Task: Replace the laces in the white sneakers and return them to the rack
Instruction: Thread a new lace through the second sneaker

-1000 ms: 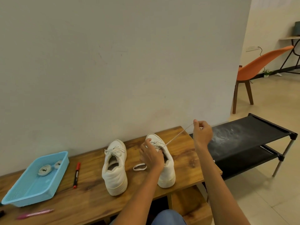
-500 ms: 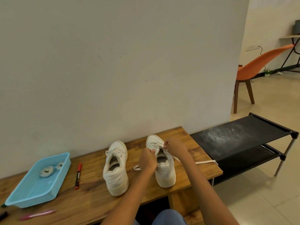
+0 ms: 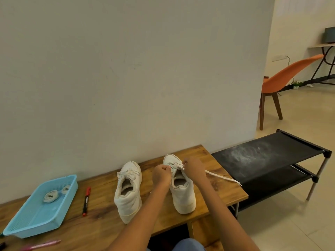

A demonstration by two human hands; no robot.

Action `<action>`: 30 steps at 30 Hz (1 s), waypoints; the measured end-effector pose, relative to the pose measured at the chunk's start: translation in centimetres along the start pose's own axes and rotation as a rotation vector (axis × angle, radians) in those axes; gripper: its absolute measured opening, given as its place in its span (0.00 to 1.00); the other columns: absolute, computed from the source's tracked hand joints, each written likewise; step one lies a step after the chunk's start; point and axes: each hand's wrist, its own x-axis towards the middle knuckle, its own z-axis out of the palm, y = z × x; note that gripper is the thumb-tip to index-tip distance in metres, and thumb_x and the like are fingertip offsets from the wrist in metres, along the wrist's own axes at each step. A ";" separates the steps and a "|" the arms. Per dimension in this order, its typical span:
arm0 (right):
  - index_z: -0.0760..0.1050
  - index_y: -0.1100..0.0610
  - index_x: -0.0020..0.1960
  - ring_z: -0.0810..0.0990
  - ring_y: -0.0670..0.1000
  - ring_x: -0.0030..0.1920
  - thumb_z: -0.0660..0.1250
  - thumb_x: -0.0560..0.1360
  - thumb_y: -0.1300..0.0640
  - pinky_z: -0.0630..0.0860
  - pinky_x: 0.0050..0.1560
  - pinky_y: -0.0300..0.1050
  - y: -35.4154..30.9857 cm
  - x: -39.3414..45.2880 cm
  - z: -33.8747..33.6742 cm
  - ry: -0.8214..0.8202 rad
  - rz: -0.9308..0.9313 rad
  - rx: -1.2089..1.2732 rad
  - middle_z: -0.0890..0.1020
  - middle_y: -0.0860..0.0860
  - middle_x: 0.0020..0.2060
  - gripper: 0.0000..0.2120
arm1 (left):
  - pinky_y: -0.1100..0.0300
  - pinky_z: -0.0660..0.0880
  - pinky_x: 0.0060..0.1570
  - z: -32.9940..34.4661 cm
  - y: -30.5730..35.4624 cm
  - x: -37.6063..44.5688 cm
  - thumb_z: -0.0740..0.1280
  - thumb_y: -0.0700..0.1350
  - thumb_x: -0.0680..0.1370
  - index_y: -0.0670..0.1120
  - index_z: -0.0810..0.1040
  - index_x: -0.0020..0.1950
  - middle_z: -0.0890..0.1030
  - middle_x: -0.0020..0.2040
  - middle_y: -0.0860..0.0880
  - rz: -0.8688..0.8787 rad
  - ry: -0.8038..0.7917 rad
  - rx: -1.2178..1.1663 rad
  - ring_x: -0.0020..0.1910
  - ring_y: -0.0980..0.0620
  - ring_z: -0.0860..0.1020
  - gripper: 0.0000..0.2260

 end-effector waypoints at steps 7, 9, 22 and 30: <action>0.81 0.64 0.48 0.78 0.53 0.43 0.62 0.72 0.68 0.72 0.41 0.35 -0.1 0.1 0.1 -0.006 0.019 0.654 0.81 0.57 0.41 0.10 | 0.59 0.78 0.47 1.0 1.8 -0.6 0.64 0.34 0.77 0.43 0.81 0.48 0.82 0.48 0.45 0.044 0.036 -0.426 0.49 0.48 0.80 0.07; 0.80 0.62 0.55 0.80 0.52 0.50 0.62 0.73 0.67 0.78 0.51 0.41 -0.6 0.0 -0.1 -0.086 -0.044 0.651 0.82 0.55 0.48 0.14 | 0.65 0.77 0.42 0.7 2.3 -0.7 0.62 0.34 0.78 0.45 0.80 0.46 0.81 0.46 0.47 0.123 -0.004 -0.414 0.47 0.50 0.80 0.09; 0.79 0.67 0.42 0.75 0.51 0.36 0.66 0.76 0.63 0.73 0.40 0.46 -0.2 0.5 0.0 -0.042 -0.189 0.771 0.79 0.58 0.34 0.08 | 0.57 0.73 0.58 -2.3 3.0 2.7 0.54 0.41 0.83 0.42 0.73 0.62 0.78 0.59 0.43 0.488 -0.419 0.231 0.57 0.47 0.77 0.12; 0.77 0.68 0.41 0.77 0.54 0.37 0.65 0.77 0.62 0.74 0.40 0.47 -0.6 0.1 0.1 -0.028 -0.086 1.106 0.80 0.60 0.35 0.10 | 0.58 0.73 0.50 -2.3 1.9 1.7 0.62 0.55 0.79 0.44 0.76 0.56 0.81 0.53 0.47 0.368 -0.257 0.332 0.52 0.49 0.78 0.16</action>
